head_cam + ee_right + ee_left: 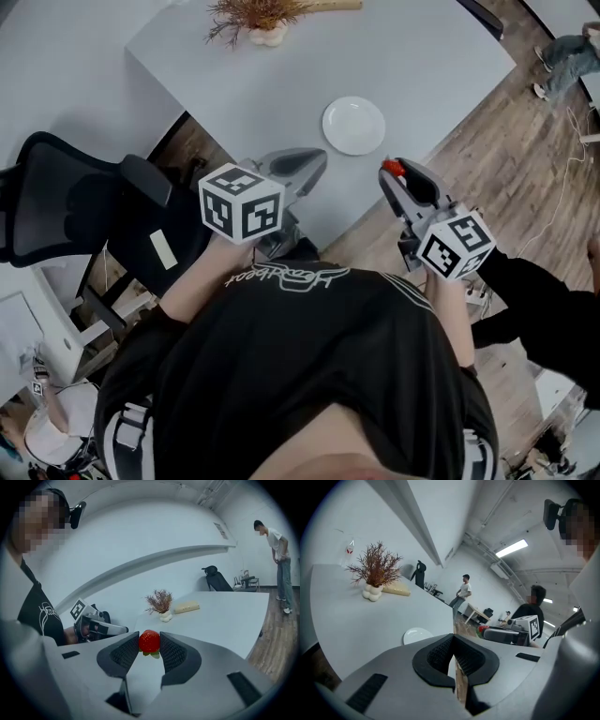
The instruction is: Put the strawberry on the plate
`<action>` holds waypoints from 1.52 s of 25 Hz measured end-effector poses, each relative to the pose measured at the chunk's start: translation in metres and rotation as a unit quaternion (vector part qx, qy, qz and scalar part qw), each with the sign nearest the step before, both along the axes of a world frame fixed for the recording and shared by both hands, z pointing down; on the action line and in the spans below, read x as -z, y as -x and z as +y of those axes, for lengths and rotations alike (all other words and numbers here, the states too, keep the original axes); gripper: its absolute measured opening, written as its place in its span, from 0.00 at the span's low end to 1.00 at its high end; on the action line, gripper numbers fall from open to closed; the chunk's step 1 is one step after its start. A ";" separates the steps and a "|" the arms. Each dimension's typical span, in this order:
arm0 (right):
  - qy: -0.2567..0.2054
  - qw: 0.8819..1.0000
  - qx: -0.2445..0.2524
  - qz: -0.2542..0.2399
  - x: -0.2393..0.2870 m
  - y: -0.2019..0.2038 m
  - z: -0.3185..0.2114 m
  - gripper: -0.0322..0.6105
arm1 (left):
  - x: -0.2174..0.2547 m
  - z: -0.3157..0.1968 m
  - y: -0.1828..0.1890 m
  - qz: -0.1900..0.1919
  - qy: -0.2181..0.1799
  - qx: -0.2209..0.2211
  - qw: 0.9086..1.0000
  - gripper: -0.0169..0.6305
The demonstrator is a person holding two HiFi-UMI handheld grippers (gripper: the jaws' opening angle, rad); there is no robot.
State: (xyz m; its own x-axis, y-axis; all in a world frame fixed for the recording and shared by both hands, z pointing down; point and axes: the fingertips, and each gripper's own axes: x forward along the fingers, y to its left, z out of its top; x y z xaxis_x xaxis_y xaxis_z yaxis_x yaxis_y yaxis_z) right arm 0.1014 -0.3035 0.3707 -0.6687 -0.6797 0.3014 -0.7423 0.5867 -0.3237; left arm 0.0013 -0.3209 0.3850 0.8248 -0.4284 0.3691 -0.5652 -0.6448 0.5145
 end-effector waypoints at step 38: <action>0.006 0.987 -0.023 0.160 -0.116 0.026 -0.149 0.26 | -0.064 -0.092 0.019 0.017 0.069 -0.006 0.997 0.04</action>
State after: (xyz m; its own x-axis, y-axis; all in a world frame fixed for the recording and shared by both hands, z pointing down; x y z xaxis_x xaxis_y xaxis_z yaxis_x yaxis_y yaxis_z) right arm 0.0752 -0.4529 0.4866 -0.5067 -0.7024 0.4999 -0.8332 0.5478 -0.0748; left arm -0.0173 -0.4132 0.4491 0.8427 -0.3653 0.3956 -0.5384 -0.5733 0.6176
